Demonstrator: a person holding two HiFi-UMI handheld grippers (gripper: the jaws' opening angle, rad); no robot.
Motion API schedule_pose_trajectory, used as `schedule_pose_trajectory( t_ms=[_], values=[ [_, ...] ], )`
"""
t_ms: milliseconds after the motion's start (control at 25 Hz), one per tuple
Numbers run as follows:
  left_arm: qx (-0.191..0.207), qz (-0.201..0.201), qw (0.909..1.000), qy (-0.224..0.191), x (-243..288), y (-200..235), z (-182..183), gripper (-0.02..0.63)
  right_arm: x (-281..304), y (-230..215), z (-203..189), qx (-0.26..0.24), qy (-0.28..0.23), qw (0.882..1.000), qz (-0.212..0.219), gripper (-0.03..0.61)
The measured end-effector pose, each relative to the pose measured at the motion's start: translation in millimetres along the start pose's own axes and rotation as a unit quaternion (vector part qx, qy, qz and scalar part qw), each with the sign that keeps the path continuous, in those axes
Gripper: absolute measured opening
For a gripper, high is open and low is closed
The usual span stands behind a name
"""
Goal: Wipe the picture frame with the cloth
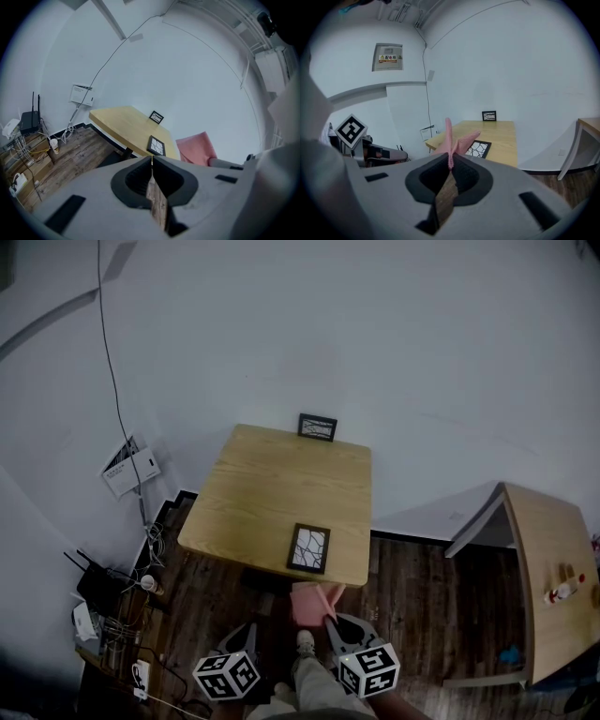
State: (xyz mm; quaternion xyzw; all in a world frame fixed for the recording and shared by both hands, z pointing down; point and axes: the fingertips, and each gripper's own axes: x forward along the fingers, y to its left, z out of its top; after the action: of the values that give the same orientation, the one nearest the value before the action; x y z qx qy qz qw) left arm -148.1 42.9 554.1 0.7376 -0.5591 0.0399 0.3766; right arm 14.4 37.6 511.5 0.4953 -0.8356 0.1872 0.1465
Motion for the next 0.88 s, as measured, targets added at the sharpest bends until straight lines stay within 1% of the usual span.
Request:
schedule_pose_trajectory(
  t_ms=[240, 480, 880],
  values=[
    [0.024, -0.002, 0.9997, 0.008, -24, -3, -13, 0.008, -13, 15, -13, 0.003, 0.002, 1.000, 0.007, 0.009],
    [0.023, -0.007, 0.9997, 0.009, -34, -5, -19, 0.008, -20, 22, -14, -0.004, 0.001, 1.000, 0.007, 0.009],
    [0.020, -0.019, 0.9996, 0.003, -34, -12, -14, 0.008, -26, 28, -7, -0.003, -0.009, 1.000, 0.005, 0.009]
  ],
)
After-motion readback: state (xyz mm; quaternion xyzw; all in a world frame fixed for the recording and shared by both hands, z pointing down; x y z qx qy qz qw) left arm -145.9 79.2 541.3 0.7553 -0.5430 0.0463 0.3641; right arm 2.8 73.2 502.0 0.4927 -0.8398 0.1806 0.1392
